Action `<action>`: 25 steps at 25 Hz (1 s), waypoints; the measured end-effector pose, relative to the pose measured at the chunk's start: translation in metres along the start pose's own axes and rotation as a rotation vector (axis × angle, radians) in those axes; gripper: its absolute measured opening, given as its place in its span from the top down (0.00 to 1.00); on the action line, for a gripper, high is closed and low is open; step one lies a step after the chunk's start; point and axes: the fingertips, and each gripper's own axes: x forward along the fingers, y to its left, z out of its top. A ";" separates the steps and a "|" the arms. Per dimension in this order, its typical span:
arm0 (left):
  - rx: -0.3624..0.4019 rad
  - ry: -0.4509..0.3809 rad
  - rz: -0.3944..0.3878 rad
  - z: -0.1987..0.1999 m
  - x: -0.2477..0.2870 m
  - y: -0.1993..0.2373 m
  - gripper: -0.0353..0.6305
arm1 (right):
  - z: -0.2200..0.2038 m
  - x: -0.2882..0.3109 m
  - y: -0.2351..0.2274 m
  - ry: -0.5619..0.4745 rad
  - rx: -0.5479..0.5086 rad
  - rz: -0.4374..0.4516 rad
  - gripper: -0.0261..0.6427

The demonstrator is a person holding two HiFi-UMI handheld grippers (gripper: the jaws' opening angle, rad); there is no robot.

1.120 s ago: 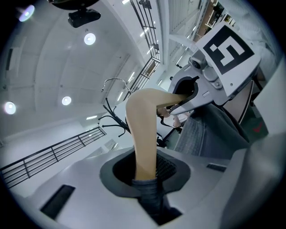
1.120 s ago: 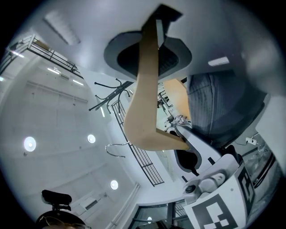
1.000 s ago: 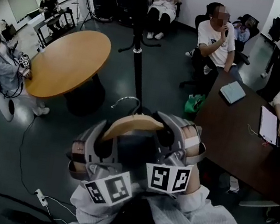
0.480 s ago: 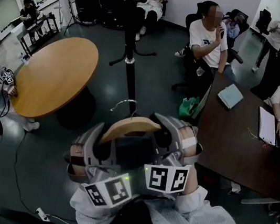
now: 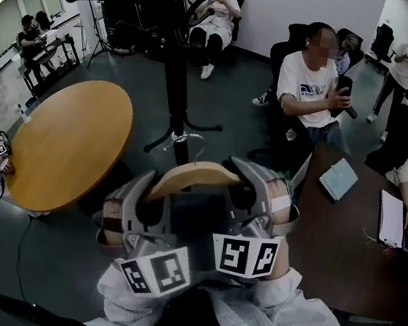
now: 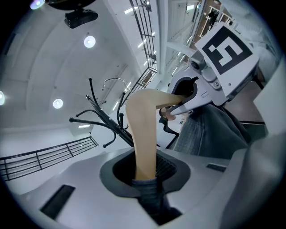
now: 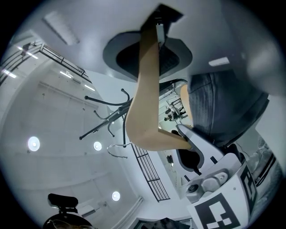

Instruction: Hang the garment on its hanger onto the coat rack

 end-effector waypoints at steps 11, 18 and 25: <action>-0.021 -0.021 0.037 0.006 0.103 0.033 0.84 | -0.019 0.097 -0.051 -0.045 -0.026 -0.057 0.86; -0.018 -0.064 -0.004 0.009 0.151 0.042 0.84 | -0.034 0.133 -0.069 -0.003 -0.028 -0.104 0.86; -0.027 -0.070 -0.029 -0.004 0.192 0.055 0.84 | -0.040 0.176 -0.074 0.017 -0.025 -0.108 0.86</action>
